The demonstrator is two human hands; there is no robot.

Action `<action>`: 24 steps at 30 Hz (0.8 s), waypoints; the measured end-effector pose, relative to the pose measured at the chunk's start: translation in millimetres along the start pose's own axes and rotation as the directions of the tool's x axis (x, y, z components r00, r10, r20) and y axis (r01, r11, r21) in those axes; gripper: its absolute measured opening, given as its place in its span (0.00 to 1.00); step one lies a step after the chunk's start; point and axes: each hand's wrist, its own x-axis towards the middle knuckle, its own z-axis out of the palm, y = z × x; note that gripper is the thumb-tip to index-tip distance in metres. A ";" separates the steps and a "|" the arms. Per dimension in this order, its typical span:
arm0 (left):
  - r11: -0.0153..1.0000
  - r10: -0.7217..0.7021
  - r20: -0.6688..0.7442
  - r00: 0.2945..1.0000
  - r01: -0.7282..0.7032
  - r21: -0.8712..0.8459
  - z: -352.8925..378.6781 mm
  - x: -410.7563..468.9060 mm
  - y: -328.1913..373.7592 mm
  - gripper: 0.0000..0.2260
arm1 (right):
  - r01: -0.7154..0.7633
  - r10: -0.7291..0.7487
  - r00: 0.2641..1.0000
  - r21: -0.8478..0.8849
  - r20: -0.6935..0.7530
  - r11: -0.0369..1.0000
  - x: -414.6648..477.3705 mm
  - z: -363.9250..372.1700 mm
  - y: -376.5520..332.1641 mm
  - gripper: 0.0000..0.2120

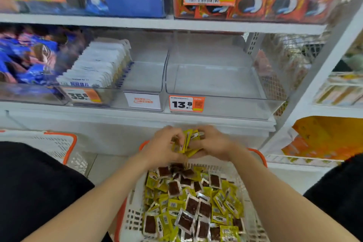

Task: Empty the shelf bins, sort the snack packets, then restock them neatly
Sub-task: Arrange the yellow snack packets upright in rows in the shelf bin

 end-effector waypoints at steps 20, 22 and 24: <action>0.957 0.068 -0.167 0.984 -0.111 -0.267 -102.1 17.2 107.5 0.21 | 0.263 -0.265 0.964 -0.089 -0.012 0.961 -52.5 -35.1 -126.7 0.10; 0.908 -0.022 -0.253 0.967 -0.087 -0.410 -102.5 22.1 108.5 0.18 | 0.283 -0.282 0.951 -0.013 -0.127 0.959 -48.3 -34.0 -126.1 0.09; 0.844 -0.143 -0.341 0.929 -0.065 -0.532 -98.0 28.4 108.1 0.15 | 0.325 -0.299 0.910 0.047 -0.288 0.944 -42.7 -30.9 -123.5 0.07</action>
